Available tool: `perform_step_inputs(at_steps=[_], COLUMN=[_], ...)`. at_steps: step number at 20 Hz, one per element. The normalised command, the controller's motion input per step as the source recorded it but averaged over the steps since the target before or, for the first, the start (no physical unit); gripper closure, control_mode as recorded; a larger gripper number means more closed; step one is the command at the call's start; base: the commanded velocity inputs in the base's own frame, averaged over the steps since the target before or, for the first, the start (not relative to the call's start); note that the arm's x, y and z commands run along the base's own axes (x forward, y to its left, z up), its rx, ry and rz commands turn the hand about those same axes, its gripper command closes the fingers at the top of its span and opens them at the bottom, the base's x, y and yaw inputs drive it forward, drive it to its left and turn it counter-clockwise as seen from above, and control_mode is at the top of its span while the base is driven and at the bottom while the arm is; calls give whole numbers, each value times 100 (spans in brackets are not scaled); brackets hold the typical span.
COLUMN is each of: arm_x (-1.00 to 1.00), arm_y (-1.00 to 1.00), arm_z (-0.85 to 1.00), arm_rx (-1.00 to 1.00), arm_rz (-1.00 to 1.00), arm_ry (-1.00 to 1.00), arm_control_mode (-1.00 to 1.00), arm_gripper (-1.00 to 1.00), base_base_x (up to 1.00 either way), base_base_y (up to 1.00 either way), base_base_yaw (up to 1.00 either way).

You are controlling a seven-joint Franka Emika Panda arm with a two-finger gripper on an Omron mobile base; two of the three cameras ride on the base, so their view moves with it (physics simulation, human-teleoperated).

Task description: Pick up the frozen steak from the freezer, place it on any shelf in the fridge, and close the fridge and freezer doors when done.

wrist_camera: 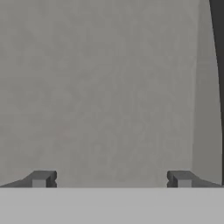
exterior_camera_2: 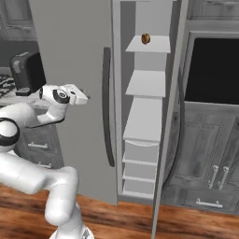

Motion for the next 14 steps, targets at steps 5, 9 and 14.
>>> perform_step_inputs(at_steps=[5, 9, 14], arm_x=[64, 41, 68], arm_y=[-34, -8, -6], arm_z=[0, 0, 1], arm_rx=[0, 0, 1], arm_rz=[2, 0, 0], arm_ry=[0, 1, 1], arm_control_mode=[-100, -100, -100], arm_gripper=[-100, -100, -100], base_base_x=[0, 0, 0], base_base_y=[0, 0, 0], base_base_yaw=[0, 0, 0])
